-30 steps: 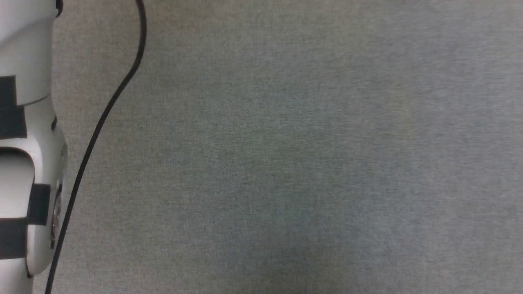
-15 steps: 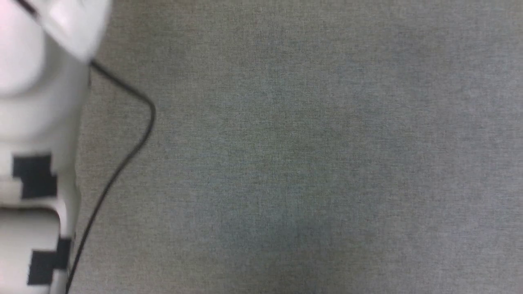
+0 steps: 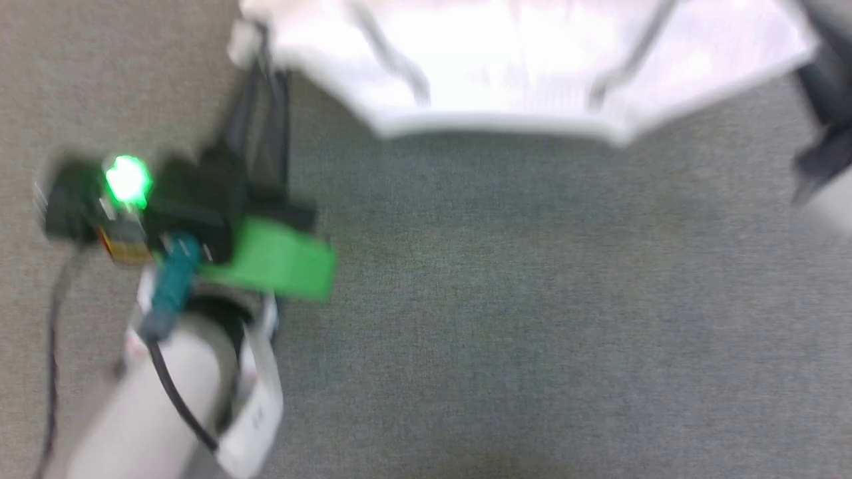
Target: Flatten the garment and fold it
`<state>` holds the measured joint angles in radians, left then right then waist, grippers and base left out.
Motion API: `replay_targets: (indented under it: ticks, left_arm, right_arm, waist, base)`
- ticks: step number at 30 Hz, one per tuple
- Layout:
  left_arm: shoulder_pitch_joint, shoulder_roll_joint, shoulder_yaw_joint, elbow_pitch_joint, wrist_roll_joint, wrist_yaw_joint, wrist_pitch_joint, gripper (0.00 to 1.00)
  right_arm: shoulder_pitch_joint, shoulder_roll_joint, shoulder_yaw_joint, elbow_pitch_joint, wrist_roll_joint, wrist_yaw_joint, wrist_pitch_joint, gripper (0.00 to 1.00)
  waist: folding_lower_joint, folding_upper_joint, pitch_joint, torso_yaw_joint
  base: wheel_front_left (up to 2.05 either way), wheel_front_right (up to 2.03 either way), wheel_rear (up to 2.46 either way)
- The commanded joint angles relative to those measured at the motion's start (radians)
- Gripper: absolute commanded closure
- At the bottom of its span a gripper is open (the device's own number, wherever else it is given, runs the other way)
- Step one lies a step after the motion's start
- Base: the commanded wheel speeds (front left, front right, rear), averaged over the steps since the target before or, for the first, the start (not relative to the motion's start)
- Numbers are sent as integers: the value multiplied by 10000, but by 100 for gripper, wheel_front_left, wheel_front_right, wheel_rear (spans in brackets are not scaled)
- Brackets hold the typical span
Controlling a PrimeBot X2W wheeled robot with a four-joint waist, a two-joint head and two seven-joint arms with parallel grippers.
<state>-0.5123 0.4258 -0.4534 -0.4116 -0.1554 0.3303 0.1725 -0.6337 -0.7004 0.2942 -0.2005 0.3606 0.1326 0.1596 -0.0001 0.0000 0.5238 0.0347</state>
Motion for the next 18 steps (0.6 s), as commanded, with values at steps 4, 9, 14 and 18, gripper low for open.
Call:
replay_targets:
  ticks: [4,9,14,18]
  left_arm:
    - [1757,211,-292,-387,-305,350,573,100]
    - [3271,513,-968,-18,-701,239,1420,100]
    - [4253,620,-1656,628,-1415,-200,2136,100]
    - [4795,782,-2001,859,-1979,-536,2700,100]
  right_arm:
    - [2011,528,-352,-456,-119,-19,252,100]
    - [3652,652,-217,-434,-93,-19,443,100]
    - [4653,382,204,-96,-5,-19,611,100]
    - [5417,55,633,43,414,-19,987,100]
  waist:
    - [1,0,-822,-240]
    - [1,0,-1260,-347]
    - [1,0,-1713,-463]
    - [1,0,-2112,-471]
  base:
    - [0,0,0]
    - [0,0,0]
    - [0,0,0]
    - [0,0,0]
